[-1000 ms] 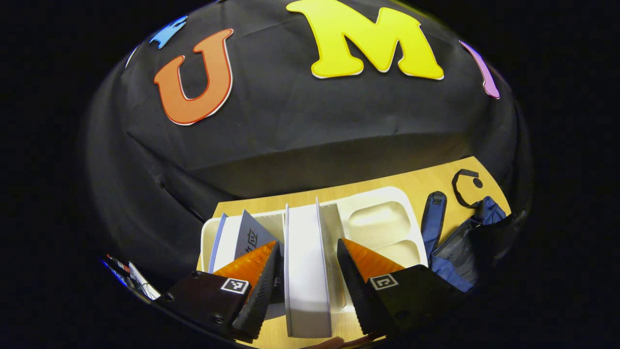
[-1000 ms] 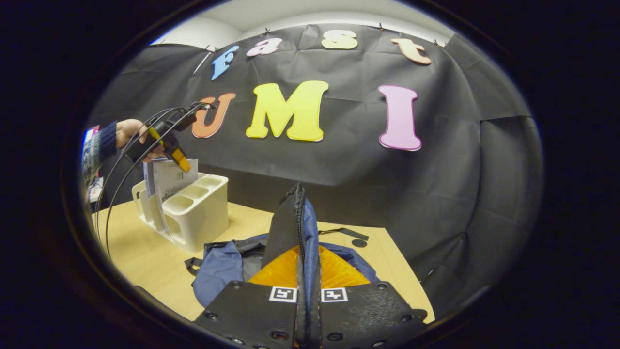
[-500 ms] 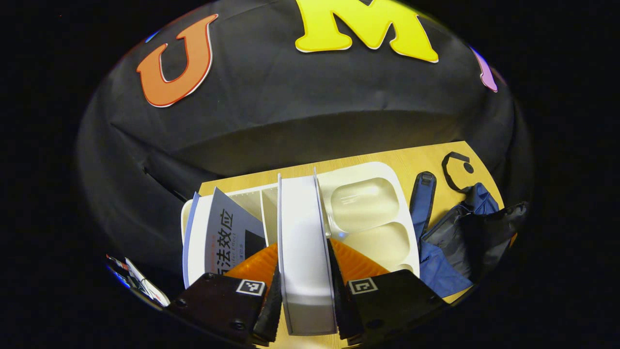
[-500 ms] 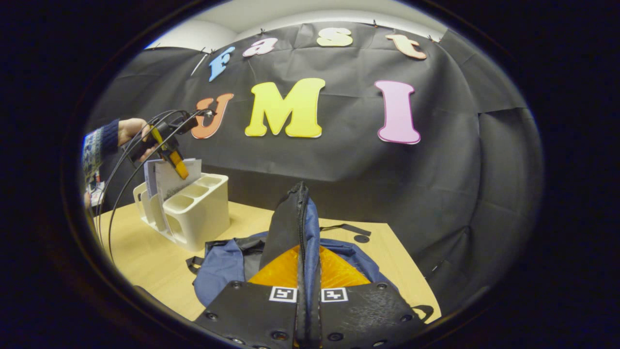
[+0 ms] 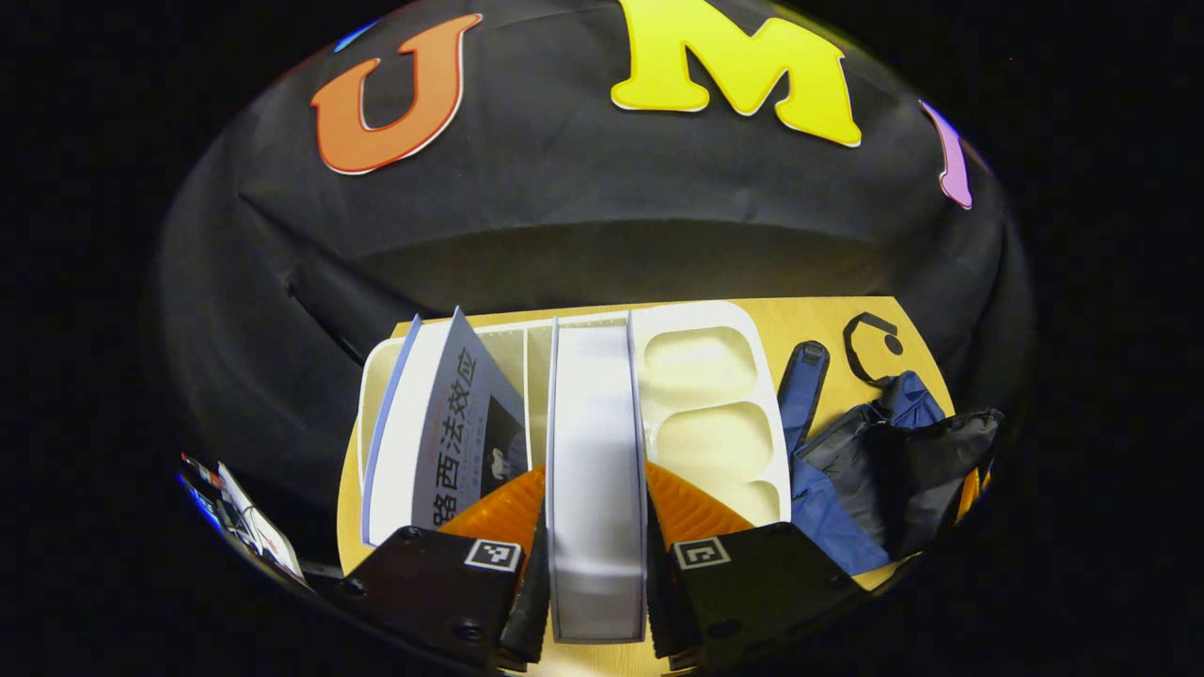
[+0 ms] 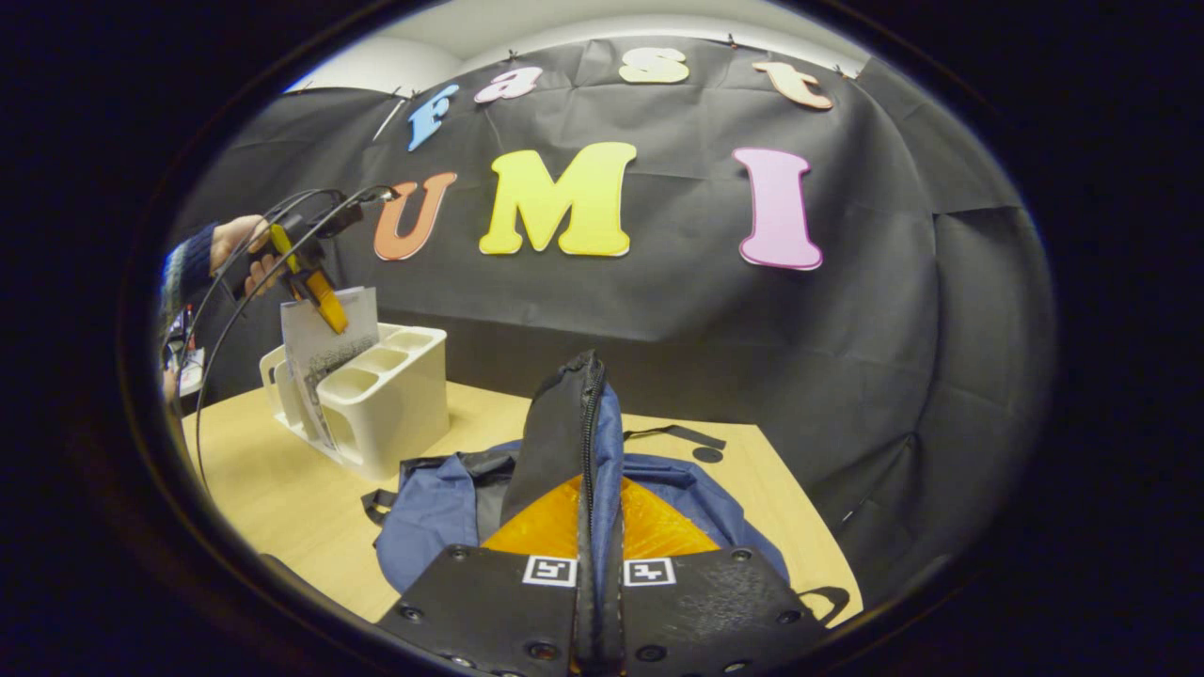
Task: Open the schoolbag, grab two books from the bookshelf and put them into the schoolbag.
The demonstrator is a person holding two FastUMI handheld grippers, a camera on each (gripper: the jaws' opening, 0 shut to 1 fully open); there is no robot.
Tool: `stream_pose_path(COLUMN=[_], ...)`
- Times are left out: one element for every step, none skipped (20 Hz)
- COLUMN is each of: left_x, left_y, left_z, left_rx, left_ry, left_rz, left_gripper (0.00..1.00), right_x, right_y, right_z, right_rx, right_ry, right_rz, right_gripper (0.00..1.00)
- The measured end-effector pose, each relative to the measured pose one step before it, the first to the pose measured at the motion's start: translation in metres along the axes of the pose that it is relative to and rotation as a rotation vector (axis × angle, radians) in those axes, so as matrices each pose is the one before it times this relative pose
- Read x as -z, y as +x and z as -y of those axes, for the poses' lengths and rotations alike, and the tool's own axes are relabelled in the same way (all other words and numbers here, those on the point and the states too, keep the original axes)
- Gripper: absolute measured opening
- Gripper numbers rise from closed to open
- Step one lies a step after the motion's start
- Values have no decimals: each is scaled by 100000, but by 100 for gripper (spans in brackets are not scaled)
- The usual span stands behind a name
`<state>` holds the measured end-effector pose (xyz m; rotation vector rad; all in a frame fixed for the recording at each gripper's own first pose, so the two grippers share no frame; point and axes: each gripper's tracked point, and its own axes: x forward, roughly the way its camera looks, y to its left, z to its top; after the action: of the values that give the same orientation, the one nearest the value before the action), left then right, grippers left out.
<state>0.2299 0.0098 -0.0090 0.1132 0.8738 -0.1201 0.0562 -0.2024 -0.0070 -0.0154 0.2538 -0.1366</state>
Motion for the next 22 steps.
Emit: stream_pose_path(left_x=[422, 282, 282, 300, 391, 444, 569, 609, 557, 482, 412, 430, 477, 403, 600, 463, 712, 557, 583, 522, 701, 786], left_y=[-715, -778, -863, -550, -589, -600, -751, -605, -550, -591, -604, -486, -458, -427, -464, -443, -394, -360, -489, -301, -407, -403], left_z=[341, 416, -14, 21, -171, -198, -166, -181, -262, -170, -147, 3, -237, -154, -295, -352, -339, -352, -450, -379, -324, -132], left_rx=[2130, 2404, 754, 908, 1011, 751, 723, 613, 626, 1112, 1387, 1236, 890, 952, 992, 1043, 1123, 1359, 1869, 1755, 2071, 2956], left_ry=[-2678, -2706, -1632, -2577, -1704, -946, -1159, -1811, -1902, -2192, -1586, -807, -1228, -1281, -1490, -1757, -2557, -2739, -2248, -2624, -3626, -3910], left_rz=[78, 720, 1224, 831, 430, 448, 356, 121, -68, 302, 435, 433, 780, 339, 627, 516, 113, 138, -86, 51, -196, -481], left_gripper=[45, 44, 45, 45, 44, 45, 44, 45, 41, 44, 45, 45, 45, 44, 45, 45, 45, 45, 45, 45, 45, 45], right_x=[226, 101, -36, 74, -83, -149, 8, 55, -133, -67, -47, 286, 56, 25, 13, 63, -146, -130, -189, -320, -325, -58], right_y=[174, 130, 21, 145, 54, -28, 23, 45, -56, 12, 193, 12, 67, 106, 8, 38, -70, -153, -105, -120, -142, -84], right_z=[-40, -179, -96, 20, -66, -241, -128, -136, -198, -190, -72, -197, -302, -319, -340, -285, -310, -293, -117, 2, -106, -213], right_rx=[-8, -236, -127, 346, 159, -260, 221, 16, -91, 250, 914, 688, 339, 248, 121, 127, 66, 87, 580, 839, 55, 445], right_ry=[-4, 329, -377, -216, 449, 484, -52, 54, 59, 130, 344, 71, 257, 526, 287, -193, -837, -1700, -2213, -1147, -352, -751], right_rz=[-864, -586, -150, -218, -142, -122, -385, -297, -262, -179, -872, -1425, -1086, -832, -1024, -410, -117, 262, 381, 478, 217, -275], right_gripper=[4, 4, 4, 4, 4, 4, 4, 4, 4, 4, 4, 4, 4, 4, 4, 4, 4, 4, 4, 3, 4, 4])
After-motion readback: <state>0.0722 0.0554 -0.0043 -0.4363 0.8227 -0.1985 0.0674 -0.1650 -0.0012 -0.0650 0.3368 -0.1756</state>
